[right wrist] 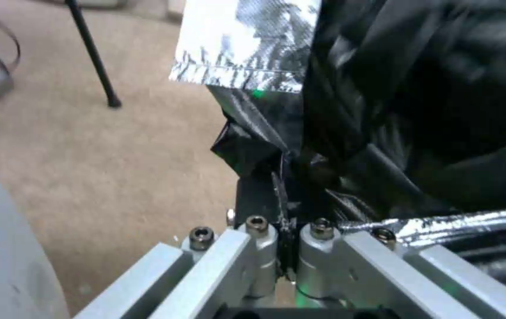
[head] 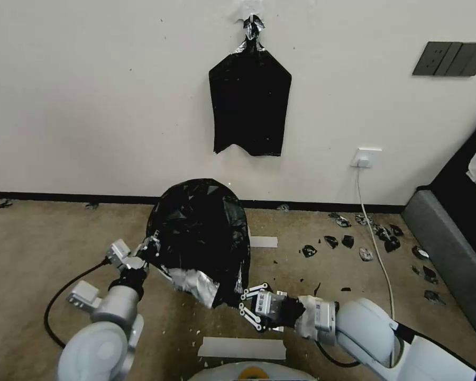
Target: Place a trash bag onto the trash bin.
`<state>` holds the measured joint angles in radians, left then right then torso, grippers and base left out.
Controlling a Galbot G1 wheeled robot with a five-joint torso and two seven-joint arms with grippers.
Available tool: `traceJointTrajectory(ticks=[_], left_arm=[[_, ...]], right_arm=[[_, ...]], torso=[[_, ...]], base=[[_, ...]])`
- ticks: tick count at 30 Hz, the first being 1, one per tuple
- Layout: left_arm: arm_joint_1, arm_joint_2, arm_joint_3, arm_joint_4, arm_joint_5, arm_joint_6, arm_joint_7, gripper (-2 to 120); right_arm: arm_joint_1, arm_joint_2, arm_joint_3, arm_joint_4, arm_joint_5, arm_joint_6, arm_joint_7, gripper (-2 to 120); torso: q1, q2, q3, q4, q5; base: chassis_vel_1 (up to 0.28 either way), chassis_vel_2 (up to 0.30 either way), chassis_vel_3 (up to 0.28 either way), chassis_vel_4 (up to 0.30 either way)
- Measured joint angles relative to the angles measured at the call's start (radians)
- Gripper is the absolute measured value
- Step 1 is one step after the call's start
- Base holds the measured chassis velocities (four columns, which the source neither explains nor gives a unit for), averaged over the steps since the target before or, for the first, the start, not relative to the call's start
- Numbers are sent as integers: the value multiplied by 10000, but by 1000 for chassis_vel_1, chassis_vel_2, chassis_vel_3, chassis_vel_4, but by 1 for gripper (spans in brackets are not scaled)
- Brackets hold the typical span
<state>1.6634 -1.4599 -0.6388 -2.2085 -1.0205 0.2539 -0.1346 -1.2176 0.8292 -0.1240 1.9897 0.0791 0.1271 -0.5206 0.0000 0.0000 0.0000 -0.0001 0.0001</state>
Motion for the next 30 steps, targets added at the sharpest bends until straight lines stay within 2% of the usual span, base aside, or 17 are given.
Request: traceJointTrajectory(ticks=[5,12,30], left_arm=[[231,-311,123,-315,38,222,-277,7],[394,-619,283,-572,82,500,-582,7],[828,-1198,567,-1009,346,680,-610,7]], right_arm=[[195,442,39,-708,-1532,616,-186,0],[311,867,137,-1555,-2565,956,-52,0],[673,1760,388,-3697,-3184,1051,406,0]], torso=[[0,0,0,1,-1],[0,0,0,0,2],[0,0,0,0,1]], base=[[0,0,0,0],[0,0,0,0],[0,0,0,0]])
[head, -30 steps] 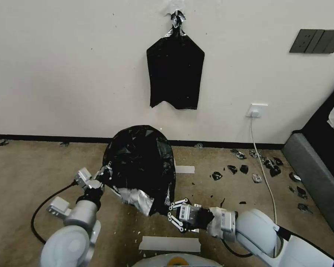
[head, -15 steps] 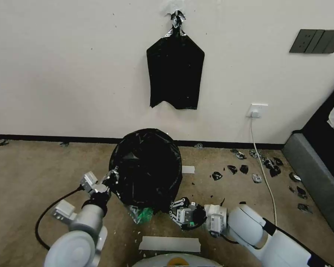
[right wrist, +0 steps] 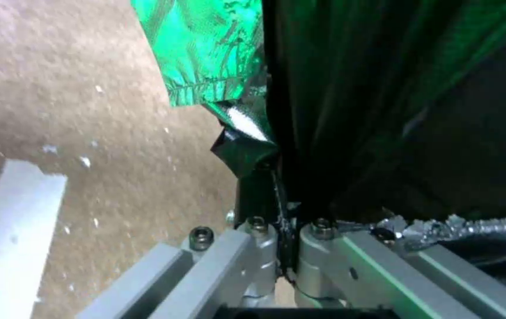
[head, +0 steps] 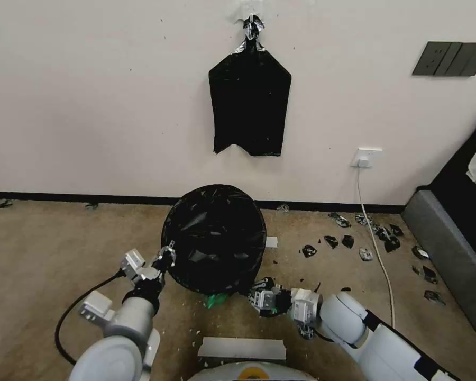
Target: Place a trash bag onto the trash bin.
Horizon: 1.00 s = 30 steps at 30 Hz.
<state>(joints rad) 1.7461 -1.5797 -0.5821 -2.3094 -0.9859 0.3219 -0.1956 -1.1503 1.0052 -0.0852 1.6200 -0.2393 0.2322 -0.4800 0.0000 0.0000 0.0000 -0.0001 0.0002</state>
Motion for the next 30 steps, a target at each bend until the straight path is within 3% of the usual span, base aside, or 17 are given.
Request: traceJointTrajectory(ticks=[21,30], left_arm=[[10,12,-95,37,220,24,67,7],[-578,656,-629,883,256,-55,68,7]], right_arm=[[102,126,133,-639,-112,82,356,2],[-383,-637,229,767,343,-121,-537,37]], torso=[[0,0,0,1,-1],[0,0,0,0,-3]], base=[[0,0,0,0],[0,0,0,0]])
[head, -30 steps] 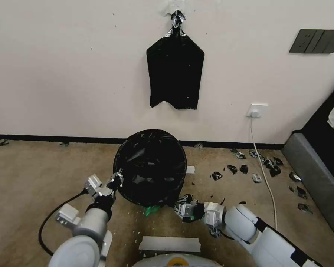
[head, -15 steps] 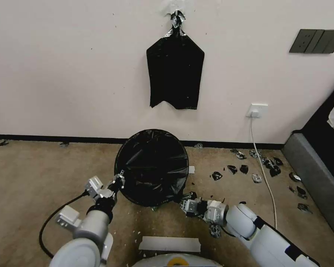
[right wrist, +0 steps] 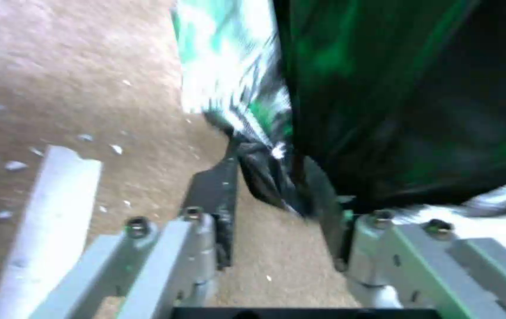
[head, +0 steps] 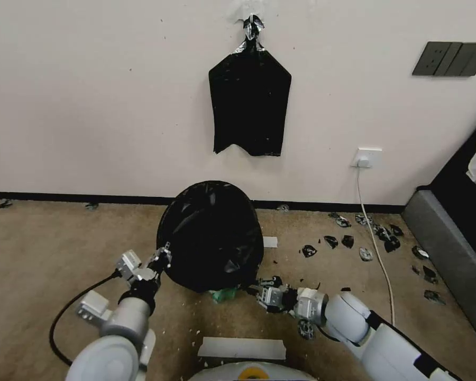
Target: Place a trash bag onto the trash bin.
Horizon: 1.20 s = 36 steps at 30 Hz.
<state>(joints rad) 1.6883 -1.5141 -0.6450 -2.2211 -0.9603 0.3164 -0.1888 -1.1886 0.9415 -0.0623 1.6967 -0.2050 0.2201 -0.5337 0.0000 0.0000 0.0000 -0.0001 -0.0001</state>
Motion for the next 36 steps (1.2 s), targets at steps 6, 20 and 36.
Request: traceJointTrajectory(ticks=[6,20,36], left_arm=[[-145,319,-303,416,34,-77,3,7],[-115,976,-128,682,1764,-510,513,7],[209,1093,862,528,5257,-1506,1401,6]], right_arm=[[-138,-340,372,241,330,0,-279,57],[-53,-50,2620,1683,3063,-2064,5136,96],[2590,-112,-908,5628,4659,-6684,6069,34]], torso=[[0,0,0,2,2],[0,0,0,0,1],[0,0,0,1,-2]], base=[[0,0,0,0],[0,0,0,0],[0,0,0,0]])
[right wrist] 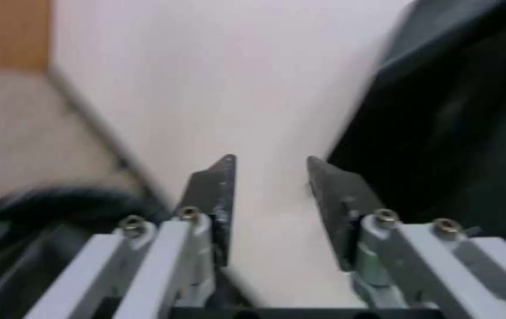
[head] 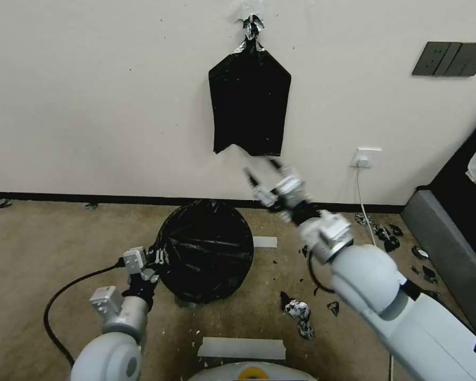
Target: Place a trash bag onto the trash bin.
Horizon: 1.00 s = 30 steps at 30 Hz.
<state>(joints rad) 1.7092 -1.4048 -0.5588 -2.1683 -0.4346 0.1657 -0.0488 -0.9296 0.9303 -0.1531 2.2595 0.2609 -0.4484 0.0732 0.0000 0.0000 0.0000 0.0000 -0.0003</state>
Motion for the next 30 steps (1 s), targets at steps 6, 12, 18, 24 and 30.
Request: traceJointTrajectory(ticks=[6,12,18,24,30], left_arm=[[165,-80,43,-180,36,-22,60,6],[235,-185,85,-59,414,-73,139,6],[209,-289,187,-30,627,-84,173,6],[192,-319,278,23,805,-117,193,6],[215,-378,340,30,929,-139,199,6]], right_arm=[[1202,227,-1646,-379,1273,-2042,463,14],[1962,609,-3032,-1278,2283,-2892,1110,0],[2300,680,-3667,-2083,2551,-2891,1152,0],[2856,885,-4345,-3048,2534,-2841,1139,0],[3266,1187,-4826,-3769,2466,-2806,1139,0]], torso=[[0,0,0,2,2],[0,0,0,1,1],[0,0,0,0,1],[0,0,0,0,2],[0,0,0,1,2]], base=[[0,0,0,0],[0,0,0,0],[0,0,0,0],[0,0,0,0],[0,0,0,0]])
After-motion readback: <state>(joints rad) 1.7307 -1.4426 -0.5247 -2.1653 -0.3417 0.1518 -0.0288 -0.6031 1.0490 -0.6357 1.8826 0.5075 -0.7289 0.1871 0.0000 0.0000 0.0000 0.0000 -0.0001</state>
